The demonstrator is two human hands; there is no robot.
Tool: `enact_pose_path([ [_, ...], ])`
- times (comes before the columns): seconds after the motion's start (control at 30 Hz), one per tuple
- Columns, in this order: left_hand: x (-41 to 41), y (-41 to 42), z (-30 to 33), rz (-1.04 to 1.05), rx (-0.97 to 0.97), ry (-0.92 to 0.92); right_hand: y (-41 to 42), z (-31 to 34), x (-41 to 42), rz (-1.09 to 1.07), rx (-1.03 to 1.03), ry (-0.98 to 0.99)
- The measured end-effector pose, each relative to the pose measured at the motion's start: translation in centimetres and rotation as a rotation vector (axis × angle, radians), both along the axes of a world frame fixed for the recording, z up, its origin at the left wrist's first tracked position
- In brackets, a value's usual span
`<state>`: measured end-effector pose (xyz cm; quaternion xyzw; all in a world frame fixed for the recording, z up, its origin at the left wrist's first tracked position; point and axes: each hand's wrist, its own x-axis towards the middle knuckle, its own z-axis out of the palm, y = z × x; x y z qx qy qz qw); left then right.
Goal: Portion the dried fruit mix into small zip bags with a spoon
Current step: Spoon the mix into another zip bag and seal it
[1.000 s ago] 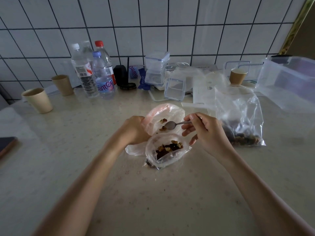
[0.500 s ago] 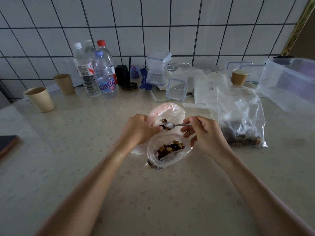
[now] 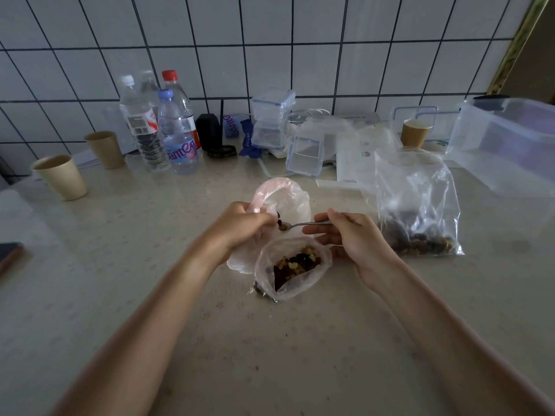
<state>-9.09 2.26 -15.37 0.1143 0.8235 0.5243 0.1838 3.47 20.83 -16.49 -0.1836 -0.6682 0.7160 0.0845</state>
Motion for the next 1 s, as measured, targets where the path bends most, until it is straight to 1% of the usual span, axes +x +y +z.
enact_pose_path([
  [0.1,-0.1,-0.3,0.1,-0.016,-0.025,0.015,0.3,0.1,-0.1,-0.005,-0.074,-0.031],
  [0.23,-0.1,-0.7,0.1,-0.012,-0.065,0.073,0.5,0.2,-0.2,-0.021,-0.114,-0.048],
  [0.4,0.1,-1.1,0.1,0.007,-0.053,0.111,0.6,0.8,0.2,-0.055,-0.106,-0.027],
  [0.53,0.1,-1.3,0.0,-0.018,-0.011,0.145,0.9,1.4,0.6,-0.088,-0.077,0.037],
  [0.77,-0.7,-1.1,0.2,-0.025,-0.153,0.392,2.1,3.0,1.3,-0.135,-0.008,0.174],
  [0.9,0.0,-1.9,1.1,0.045,-0.12,0.527,2.6,4.0,2.2,-0.106,0.006,0.212],
  [1.0,1.8,-2.5,1.9,0.084,-0.088,0.722,2.8,4.8,3.0,-0.042,0.054,0.22],
])
